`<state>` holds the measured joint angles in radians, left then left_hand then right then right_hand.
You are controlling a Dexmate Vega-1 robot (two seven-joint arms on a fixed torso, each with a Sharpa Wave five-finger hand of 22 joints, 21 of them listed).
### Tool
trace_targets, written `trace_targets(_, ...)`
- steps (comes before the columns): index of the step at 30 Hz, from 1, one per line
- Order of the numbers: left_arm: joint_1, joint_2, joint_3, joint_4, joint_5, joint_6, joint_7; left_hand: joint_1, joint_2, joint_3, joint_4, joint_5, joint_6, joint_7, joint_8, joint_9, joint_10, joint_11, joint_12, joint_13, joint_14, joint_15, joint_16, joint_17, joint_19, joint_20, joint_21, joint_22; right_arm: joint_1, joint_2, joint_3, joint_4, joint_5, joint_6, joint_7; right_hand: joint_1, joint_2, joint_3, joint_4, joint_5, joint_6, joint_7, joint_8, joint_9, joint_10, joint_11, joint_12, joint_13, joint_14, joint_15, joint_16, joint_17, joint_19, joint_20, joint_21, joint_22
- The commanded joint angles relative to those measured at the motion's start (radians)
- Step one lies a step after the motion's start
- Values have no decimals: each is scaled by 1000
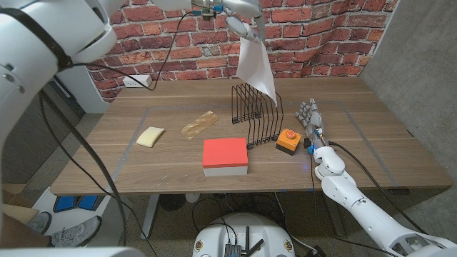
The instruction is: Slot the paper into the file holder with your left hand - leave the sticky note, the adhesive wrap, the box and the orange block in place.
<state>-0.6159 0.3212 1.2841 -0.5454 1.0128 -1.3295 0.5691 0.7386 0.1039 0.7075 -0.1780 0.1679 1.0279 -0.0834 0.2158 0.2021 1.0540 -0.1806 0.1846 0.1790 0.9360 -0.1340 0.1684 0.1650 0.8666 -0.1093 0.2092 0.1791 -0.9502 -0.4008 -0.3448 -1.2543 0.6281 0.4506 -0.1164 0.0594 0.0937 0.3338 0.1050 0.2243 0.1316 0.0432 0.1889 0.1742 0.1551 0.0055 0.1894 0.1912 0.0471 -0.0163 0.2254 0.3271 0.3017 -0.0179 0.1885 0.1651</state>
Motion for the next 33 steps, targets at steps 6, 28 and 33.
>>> trace_targets(6,-4,2,34,4,-39,-3,3,7,4,-2,2,2,5,-6,5,2,0,-2,4,5,12,-97,8,4,-5,-85,8,1,-19,-11,8,-29,2,-8,-17,-2,36,0,-5,-3,9,1,1,3,5,-5,5,0,5,1,7,4,1,0,1,4)
trace_targets(28,-5,-30,89,123,-97,-14,71,8,5,-2,3,2,7,-5,6,2,5,-2,5,5,13,-98,7,4,-8,-85,7,1,-36,-27,11,-63,-1,-27,-29,-3,36,2,-4,-3,9,0,1,3,4,-2,5,0,3,4,6,3,2,3,1,4)
trace_targets(33,-6,-33,116,142,-133,-10,71,7,5,-2,3,2,6,-5,6,2,7,-1,6,5,14,-97,7,4,-9,-84,7,1,-42,-32,12,-75,-1,-37,-35,-4,36,2,-4,-3,9,1,1,3,4,-2,5,0,3,3,6,3,2,3,1,4)
